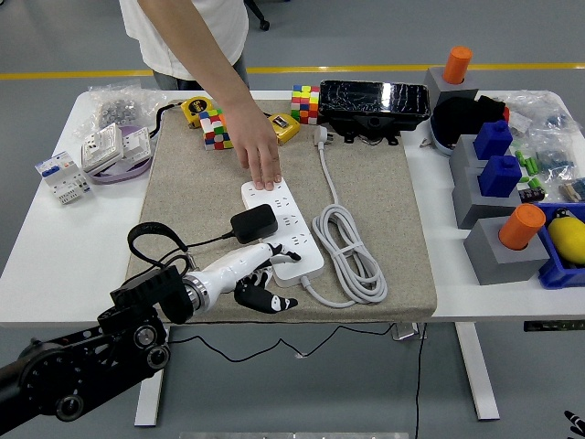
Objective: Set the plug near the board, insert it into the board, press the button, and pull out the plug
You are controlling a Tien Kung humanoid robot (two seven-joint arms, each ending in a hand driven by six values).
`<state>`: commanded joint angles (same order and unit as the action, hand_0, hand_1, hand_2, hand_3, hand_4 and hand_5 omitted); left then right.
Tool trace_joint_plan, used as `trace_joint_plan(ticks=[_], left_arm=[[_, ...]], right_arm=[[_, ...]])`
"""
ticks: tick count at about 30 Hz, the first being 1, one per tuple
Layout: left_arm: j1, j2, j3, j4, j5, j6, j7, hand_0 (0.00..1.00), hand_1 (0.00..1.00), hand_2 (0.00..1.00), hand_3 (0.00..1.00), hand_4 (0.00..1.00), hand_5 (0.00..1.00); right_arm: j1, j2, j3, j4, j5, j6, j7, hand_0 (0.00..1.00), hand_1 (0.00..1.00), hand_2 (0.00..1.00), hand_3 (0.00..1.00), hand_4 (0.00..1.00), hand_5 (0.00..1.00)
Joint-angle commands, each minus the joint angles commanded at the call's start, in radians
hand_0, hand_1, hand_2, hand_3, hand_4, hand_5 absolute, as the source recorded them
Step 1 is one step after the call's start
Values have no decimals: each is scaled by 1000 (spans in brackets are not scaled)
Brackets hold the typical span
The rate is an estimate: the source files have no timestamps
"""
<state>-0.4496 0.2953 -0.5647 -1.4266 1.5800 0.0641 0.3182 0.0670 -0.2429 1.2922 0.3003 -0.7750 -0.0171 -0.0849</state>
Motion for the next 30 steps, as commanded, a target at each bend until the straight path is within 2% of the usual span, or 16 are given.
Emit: trace_joint_plan(ticks=[11,18,21,22,27,28,30], left_arm=[[1,-2,10,23,8,-12,17,71,70,133,829,825,267],[6,-3,-5,8,-3,-4,-7,71,70,133,813,823,268],[9,0,-16,0,-54,63,-111,71,70,133,813,823,268],[10,0,-18,0,-80,87,-145,100,69,141,621,820,270],[6,-3,-8,21,-256,221,-355,100,69,141,621,820,270],[6,-3,-5,25,-295,237,-394,147,108,184,584,801,279],[8,-1,1,32,-386,267,-485,147,108,184,584,801,279]], right_arm=[[0,-1,1,0,0,0,0,531,626,612,547,884,411],[0,-1,2,1,0,-1,1,531,626,612,547,884,411],[0,-1,2,2,0,-1,1,531,626,612,547,884,411],[-1,-1,1,2,0,-1,1,530,626,612,547,884,411],[0,0,-1,1,1,-1,1,530,626,612,547,884,411],[1,0,-1,1,1,-1,1,532,626,612,548,884,411],[2,1,-2,-1,2,-1,1,532,626,612,548,884,411]])
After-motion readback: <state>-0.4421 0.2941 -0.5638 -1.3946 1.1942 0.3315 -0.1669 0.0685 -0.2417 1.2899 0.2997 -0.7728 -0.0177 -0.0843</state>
